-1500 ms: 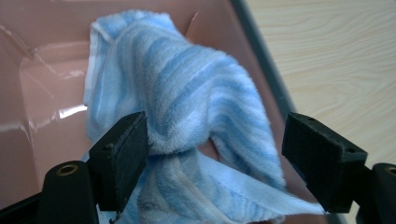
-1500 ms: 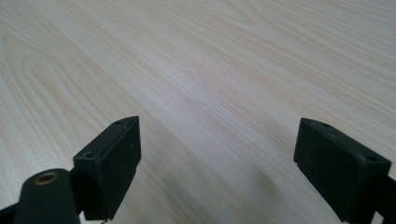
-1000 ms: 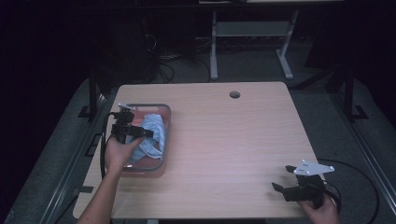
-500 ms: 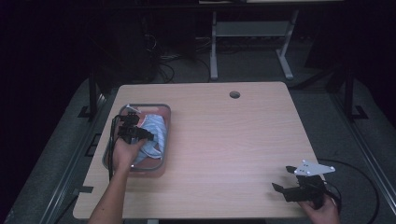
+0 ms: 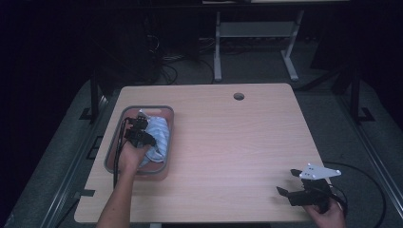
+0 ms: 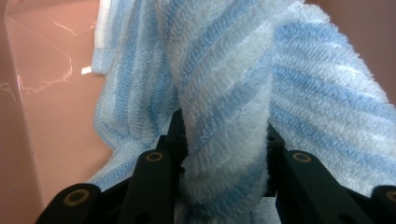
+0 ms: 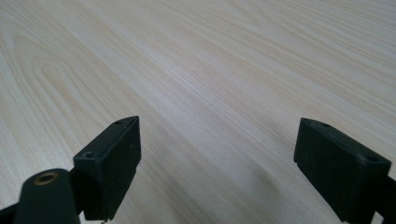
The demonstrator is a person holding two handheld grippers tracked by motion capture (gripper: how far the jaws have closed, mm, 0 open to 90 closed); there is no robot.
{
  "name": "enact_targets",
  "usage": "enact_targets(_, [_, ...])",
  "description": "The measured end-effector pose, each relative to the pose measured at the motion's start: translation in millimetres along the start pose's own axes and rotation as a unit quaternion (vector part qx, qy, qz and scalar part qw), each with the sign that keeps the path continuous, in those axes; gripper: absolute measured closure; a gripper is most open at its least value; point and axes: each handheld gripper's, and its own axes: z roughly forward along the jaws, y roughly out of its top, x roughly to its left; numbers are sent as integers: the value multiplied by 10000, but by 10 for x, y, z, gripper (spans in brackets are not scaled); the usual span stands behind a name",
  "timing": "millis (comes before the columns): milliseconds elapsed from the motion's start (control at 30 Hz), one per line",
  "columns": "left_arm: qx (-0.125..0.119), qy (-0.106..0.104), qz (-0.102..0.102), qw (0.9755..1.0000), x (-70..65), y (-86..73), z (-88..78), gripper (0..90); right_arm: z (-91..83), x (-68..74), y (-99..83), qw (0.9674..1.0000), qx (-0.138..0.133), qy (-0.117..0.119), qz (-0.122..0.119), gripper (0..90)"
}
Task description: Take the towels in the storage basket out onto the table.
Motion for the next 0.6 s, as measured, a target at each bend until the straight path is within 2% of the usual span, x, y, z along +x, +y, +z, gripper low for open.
enact_targets(67, [98, 25, 100, 9999, -1, 18, -8, 683, -2, -3, -1, 10000, -1, 5, -1, 143])
enact_targets(167, [116, -44, 29, 9999, -3, 13, -17, 690, -4, -4, -4, 10000, -3, -3, 3, 143])
enact_targets(267, [73, -234, -26, 9997, 63, -17, -61, 699, 3, -18, -16, 10000, -12, 5, 51, 143])
enact_targets(367, [50, -236, 11, 9997, 55, -29, -94, 708, 3, -17, -14, 10000, -20, -4, 40, 143])
enact_targets(400, [30, -242, 49, 9997, 47, -33, -110, 708, 4, -9, -9, 10000, -9, -17, 33, 143])
enact_targets(433, [-19, -226, 200, 9995, 28, -47, -156, 709, 7, -5, -8, 10000, -1, -18, 25, 143])
enact_targets(533, [-98, -282, 192, 9994, 42, -65, -215, 709, 11, 0, -10, 10000, 8, -27, 13, 143])
enact_targets(600, [-250, -400, 141, 9988, 79, -98, -319, 710, 21, -1, -10, 10000, 29, -23, 20, 143])
